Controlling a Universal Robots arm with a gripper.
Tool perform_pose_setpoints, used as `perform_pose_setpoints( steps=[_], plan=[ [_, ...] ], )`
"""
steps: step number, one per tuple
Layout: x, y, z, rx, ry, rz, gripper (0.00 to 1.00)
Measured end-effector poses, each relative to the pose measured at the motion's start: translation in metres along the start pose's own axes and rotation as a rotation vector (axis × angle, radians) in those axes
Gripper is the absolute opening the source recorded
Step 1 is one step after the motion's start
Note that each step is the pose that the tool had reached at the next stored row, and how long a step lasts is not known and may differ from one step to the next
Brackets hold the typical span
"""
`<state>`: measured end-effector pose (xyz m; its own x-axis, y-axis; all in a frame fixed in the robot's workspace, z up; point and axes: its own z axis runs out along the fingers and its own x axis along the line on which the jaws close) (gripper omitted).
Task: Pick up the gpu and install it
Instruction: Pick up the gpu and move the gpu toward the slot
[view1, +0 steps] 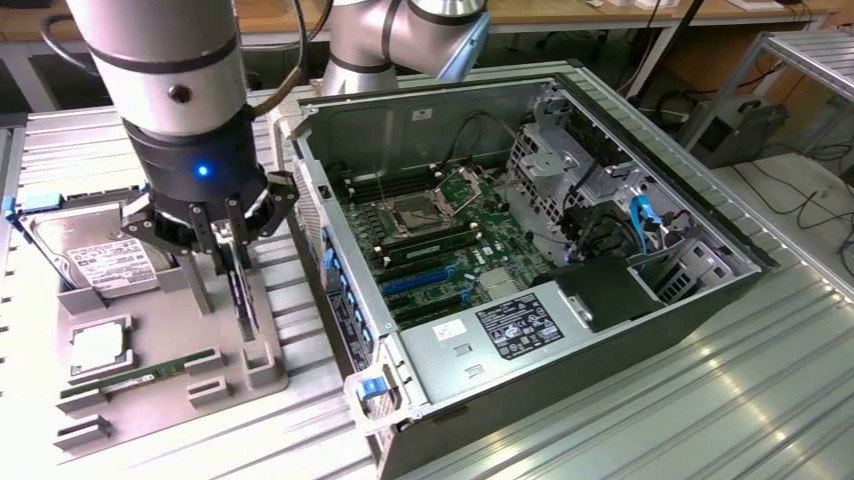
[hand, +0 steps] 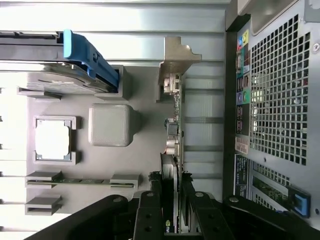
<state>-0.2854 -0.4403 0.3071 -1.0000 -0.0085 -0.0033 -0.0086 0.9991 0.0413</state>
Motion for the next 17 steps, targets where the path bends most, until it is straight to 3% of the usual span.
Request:
perform_pose_setpoints(
  steps=[11, 13, 17],
  plan=[
    [-0.002, -0.0042, -0.0520, 0.0000, 0.0015, 0.000, 0.26],
    [-0.005, -0.0060, -0.0682, 0.0000, 0.0035, 0.000, 0.26],
    [-0.013, -0.0096, -0.0901, -0.0001, 0.0095, 0.001, 0.26]
  ],
)
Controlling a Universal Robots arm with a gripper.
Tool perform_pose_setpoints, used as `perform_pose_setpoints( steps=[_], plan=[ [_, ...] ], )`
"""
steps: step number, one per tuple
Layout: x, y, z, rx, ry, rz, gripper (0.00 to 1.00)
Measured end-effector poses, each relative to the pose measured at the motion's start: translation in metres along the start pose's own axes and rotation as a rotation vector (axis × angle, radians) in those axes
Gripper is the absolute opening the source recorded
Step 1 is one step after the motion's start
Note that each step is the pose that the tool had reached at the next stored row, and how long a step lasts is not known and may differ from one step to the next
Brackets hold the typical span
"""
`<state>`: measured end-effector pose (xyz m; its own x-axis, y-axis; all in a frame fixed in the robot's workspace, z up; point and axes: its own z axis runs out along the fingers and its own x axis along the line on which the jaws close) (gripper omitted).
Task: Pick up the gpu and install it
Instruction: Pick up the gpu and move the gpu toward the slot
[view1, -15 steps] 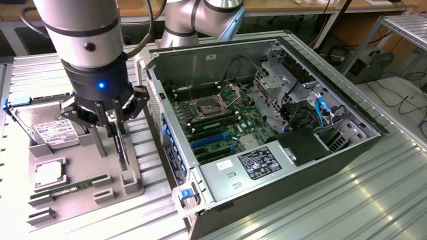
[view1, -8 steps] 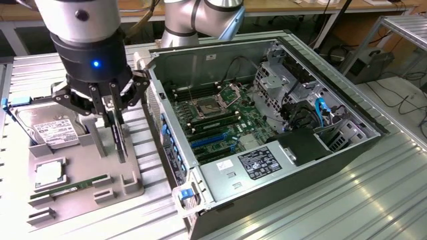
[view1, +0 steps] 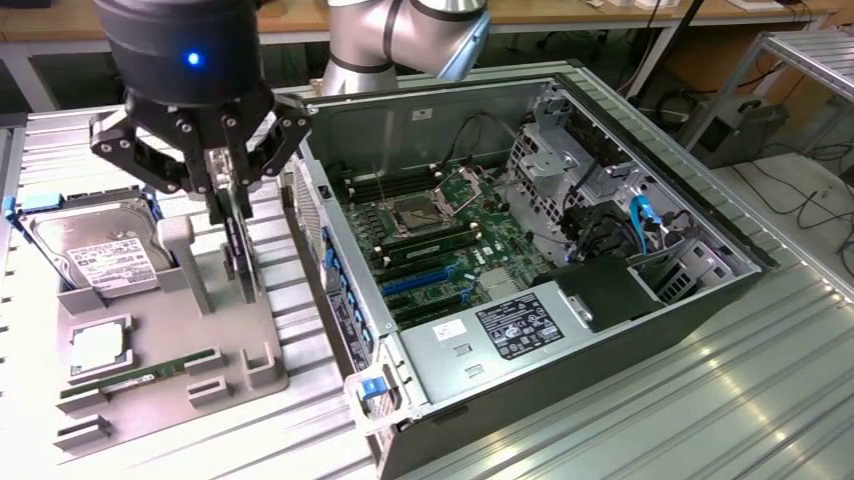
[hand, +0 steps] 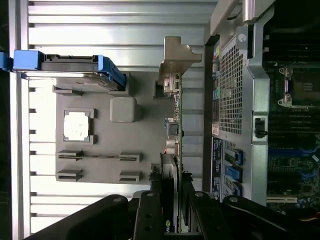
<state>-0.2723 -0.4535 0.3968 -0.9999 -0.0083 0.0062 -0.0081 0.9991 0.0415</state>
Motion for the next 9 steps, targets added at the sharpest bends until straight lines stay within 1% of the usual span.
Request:
perform_pose_setpoints(
  steps=[2, 5, 7, 9],
  plan=[
    [-0.006, -0.0018, -0.0099, 0.0000, 0.0034, 0.000, 0.26],
    [-0.027, -0.0061, -0.0337, 0.0000, 0.0137, 0.001, 0.26],
    [-0.036, -0.0074, -0.0429, -0.0001, 0.0187, 0.001, 0.26],
    [-0.046, -0.0080, -0.0497, -0.0001, 0.0240, 0.001, 0.26]
  ],
)
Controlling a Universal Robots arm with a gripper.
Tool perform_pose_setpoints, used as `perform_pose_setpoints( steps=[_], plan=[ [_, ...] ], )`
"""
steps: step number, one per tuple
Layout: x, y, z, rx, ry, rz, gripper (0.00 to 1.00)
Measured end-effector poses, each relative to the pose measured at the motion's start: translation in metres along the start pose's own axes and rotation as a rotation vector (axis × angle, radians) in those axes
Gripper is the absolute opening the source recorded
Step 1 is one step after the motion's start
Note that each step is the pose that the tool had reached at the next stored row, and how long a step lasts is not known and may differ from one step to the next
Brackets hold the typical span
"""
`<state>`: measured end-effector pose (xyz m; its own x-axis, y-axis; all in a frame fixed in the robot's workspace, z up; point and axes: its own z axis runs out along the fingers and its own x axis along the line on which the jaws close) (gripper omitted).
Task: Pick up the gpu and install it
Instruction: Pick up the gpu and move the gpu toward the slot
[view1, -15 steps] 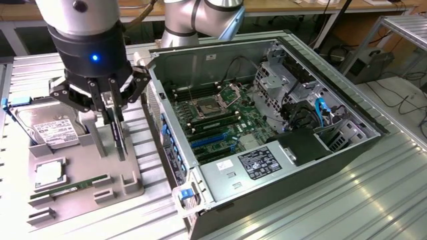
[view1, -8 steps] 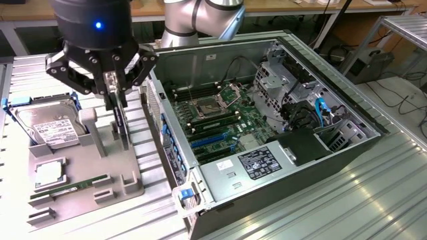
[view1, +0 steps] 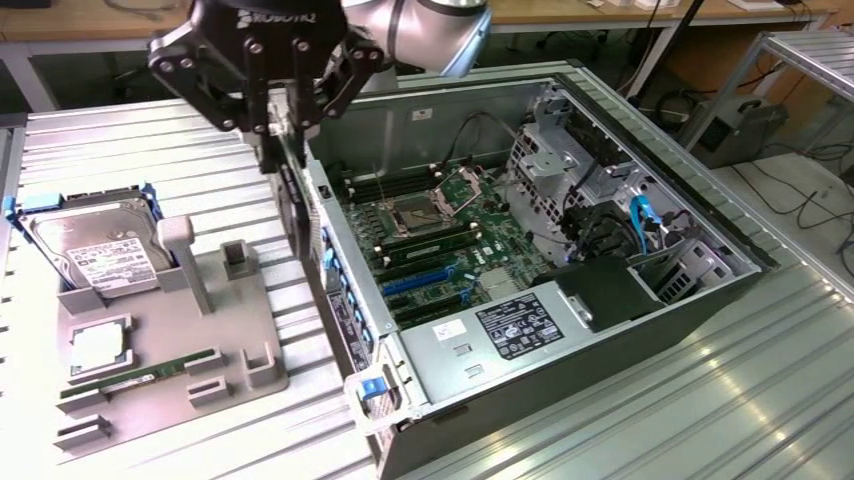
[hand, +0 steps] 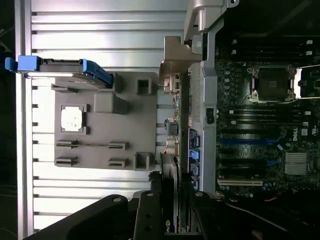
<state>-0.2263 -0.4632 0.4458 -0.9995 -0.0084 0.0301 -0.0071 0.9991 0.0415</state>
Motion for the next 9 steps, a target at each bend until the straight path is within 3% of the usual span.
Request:
perform_pose_setpoints(
  steps=[4, 9],
  plan=[
    [-0.025, -0.0003, -0.0043, -0.0002, 0.0096, 0.000, 0.26],
    [-0.051, -0.0004, -0.0042, 0.0004, 0.0137, 0.001, 0.26]
  ],
)
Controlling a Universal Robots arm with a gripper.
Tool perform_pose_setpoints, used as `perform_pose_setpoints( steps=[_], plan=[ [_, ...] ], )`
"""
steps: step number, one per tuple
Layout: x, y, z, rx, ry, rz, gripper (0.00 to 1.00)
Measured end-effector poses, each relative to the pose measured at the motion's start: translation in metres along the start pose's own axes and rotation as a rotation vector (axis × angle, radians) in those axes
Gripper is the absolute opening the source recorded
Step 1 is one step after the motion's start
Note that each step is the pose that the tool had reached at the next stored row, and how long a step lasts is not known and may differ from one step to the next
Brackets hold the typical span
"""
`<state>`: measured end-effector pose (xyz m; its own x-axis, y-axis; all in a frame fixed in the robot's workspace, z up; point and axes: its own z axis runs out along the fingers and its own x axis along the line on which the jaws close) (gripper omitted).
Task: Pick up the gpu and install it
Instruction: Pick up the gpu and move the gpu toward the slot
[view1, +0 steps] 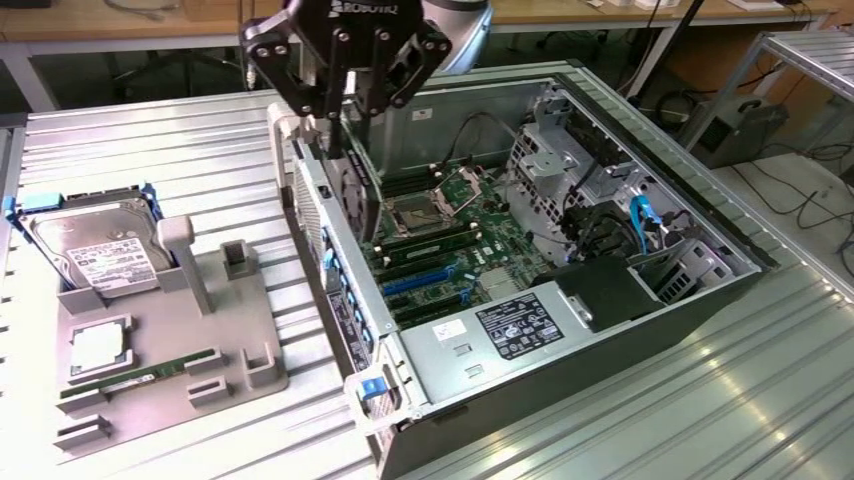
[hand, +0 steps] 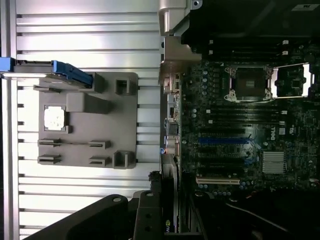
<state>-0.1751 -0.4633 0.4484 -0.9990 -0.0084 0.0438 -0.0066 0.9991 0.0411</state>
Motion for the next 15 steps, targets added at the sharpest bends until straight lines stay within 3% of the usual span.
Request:
perform_pose_setpoints(
  steps=[1, 6, 15],
  plan=[
    [-0.004, 0.0001, 0.0006, 0.0006, 0.0001, 0.000, 0.26],
    [-0.045, 0.0029, 0.0104, 0.0106, 0.0007, 0.001, 0.26],
    [-0.087, 0.0154, 0.0256, 0.0115, 0.0027, 0.001, 0.26]
  ],
)
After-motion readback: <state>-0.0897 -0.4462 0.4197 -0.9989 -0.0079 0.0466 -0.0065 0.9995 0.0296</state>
